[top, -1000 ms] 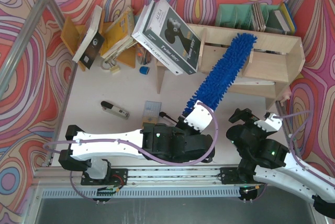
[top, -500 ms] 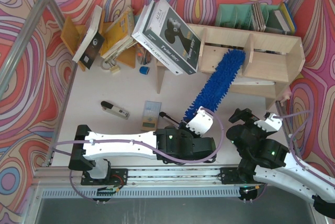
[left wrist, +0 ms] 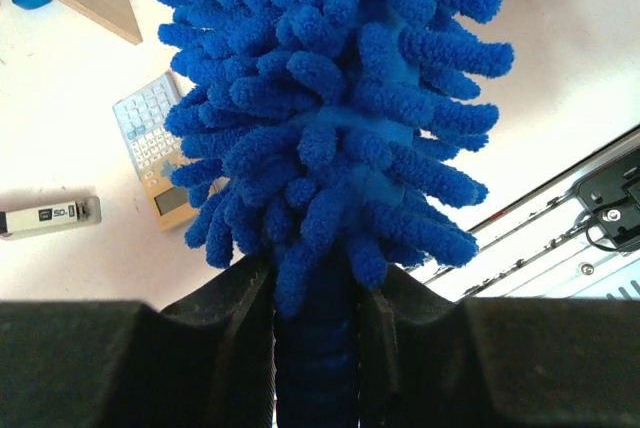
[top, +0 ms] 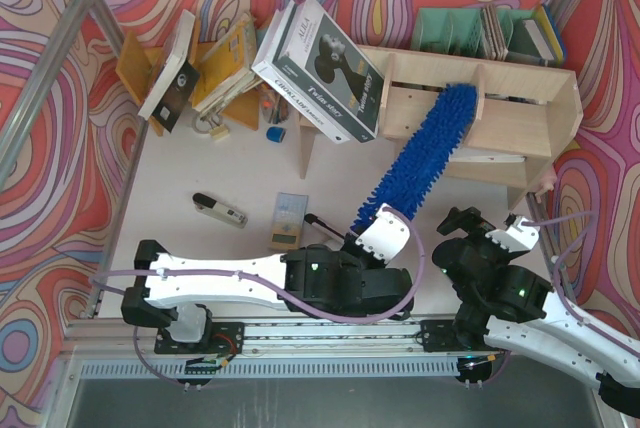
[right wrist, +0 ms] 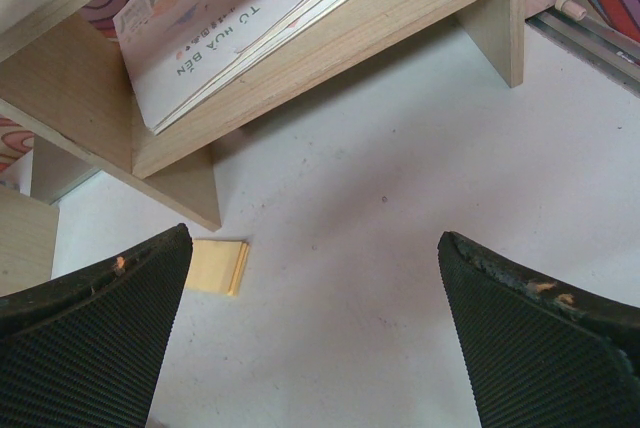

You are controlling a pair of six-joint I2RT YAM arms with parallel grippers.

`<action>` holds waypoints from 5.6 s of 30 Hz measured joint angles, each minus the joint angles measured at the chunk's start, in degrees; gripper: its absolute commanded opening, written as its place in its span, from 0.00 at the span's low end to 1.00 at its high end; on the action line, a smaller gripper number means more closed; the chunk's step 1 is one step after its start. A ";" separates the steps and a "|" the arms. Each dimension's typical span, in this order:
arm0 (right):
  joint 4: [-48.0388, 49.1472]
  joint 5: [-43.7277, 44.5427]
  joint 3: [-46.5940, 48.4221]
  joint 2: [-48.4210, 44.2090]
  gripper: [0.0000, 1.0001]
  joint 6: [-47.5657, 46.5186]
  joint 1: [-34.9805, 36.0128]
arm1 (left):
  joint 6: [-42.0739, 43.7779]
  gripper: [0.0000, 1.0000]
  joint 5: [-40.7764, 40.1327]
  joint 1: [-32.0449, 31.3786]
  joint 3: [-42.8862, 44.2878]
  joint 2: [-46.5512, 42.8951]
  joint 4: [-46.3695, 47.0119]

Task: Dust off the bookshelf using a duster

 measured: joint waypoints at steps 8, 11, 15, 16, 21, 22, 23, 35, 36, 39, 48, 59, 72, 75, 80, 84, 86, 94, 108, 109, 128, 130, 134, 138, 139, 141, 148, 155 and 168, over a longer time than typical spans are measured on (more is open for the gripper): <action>0.00 0.00 0.00 0.00 0.99 0.00 0.00 | -0.15 0.00 -0.33 -0.24 -2.51 -0.46 0.33; 0.00 0.00 0.00 0.00 0.99 0.00 0.00 | -1.31 0.00 0.76 -0.24 -4.50 -0.39 -0.35; 0.00 0.00 0.00 0.00 0.99 0.00 0.00 | -2.25 0.00 1.60 -0.24 -6.34 -0.20 -0.50; 0.00 0.00 0.00 0.00 0.99 0.00 0.00 | -2.27 0.00 1.57 -0.22 -6.36 -0.20 -0.48; 0.00 0.00 0.00 0.02 0.99 0.00 0.00 | -1.53 0.00 0.94 -0.22 -6.23 -0.44 0.11; 0.00 0.00 0.00 0.02 0.99 0.00 0.00 | -1.22 0.00 0.74 -0.22 -6.19 -0.76 0.39; 0.00 0.00 0.00 0.02 0.99 0.00 0.00 | -0.87 0.00 0.68 -0.22 -6.19 -1.20 0.70; 3.21 -0.70 4.13 -0.11 0.99 -6.32 0.00 | 1.38 0.00 0.72 0.04 -7.21 -5.70 4.98; 4.13 -0.83 5.07 -0.20 0.99 -7.65 0.00 | 1.22 0.00 0.72 0.09 -7.32 -4.96 5.01; 6.67 -1.25 7.85 -0.48 0.99 -11.93 0.00 | 1.03 0.00 0.76 0.28 -8.39 -3.74 5.05; 2.54 -0.42 20.02 -2.43 0.98 -16.02 0.00 | 0.96 0.00 5.99 2.54 -12.39 -3.87 7.21; -4.04 2.03 24.52 -9.90 0.96 -17.40 0.00 | 2.14 0.00 5.25 2.56 -13.20 -6.43 9.88; -5.88 3.69 23.65 -10.67 0.96 -16.44 0.00 | 1.86 0.00 5.92 2.38 -13.18 -3.06 9.84; -6.43 3.89 23.65 -10.08 0.96 -16.24 0.00 | 1.84 0.00 5.40 2.34 -13.09 -2.45 9.01; -6.99 3.89 23.65 -9.75 0.96 -15.85 0.00 | 4.24 0.00 2.54 2.25 -12.74 -5.95 9.60; -6.99 3.91 23.65 -9.73 0.96 -15.82 0.00 | 8.13 0.00 -0.09 2.23 -12.33 -11.06 11.52; -7.02 3.91 23.65 -9.68 0.96 -15.85 0.00 | 10.10 0.00 -1.81 2.12 -12.00 -13.25 13.60; -7.10 4.13 23.65 -9.25 0.97 -15.85 0.00 | 17.31 0.00 -3.98 2.12 -12.11 -17.84 22.49; -7.19 4.50 23.63 -10.45 0.97 -15.82 0.00 | 19.71 0.00 4.20 2.12 -1.57 -1.86 23.34; -7.19 4.48 23.63 -10.45 0.97 -15.82 0.00 | 19.30 0.00 4.39 2.12 0.39 0.02 22.25; -7.19 4.50 23.63 -9.97 0.97 -15.85 0.00 | 12.66 0.00 6.21 4.00 9.29 12.92 9.86; -7.19 4.50 23.63 -9.73 0.97 -15.85 0.00 | 12.35 0.00 5.86 4.07 11.39 13.84 8.46; -7.19 4.50 23.61 -9.68 0.97 -15.85 0.00 | 11.30 0.00 5.86 4.07 18.58 18.23 4.74; -7.19 4.50 23.61 -9.68 0.97 -15.85 0.00 | 9.66 0.00 5.90 3.93 25.46 23.54 0.33; -7.19 4.50 23.61 -9.68 0.97 -15.85 0.00 | 9.22 0.00 5.86 3.80 27.19 24.76 -1.01; -7.19 4.50 23.61 -9.68 0.97 -15.82 0.00 | 8.20 0.00 5.49 3.37 30.95 27.04 -3.78; -7.19 4.50 23.61 -9.68 0.98 -15.85 0.00 | 2.82 0.00 2.62 1.03 37.59 30.08 -11.76; -7.19 4.50 23.61 -9.68 0.98 -15.85 0.00 | -2.32 0.00 0.57 0.81 36.28 29.92 -16.06; -7.17 4.46 23.56 -9.68 0.98 -15.82 0.00 | 3.45 0.00 2.93 0.24 38.64 30.10 -10.49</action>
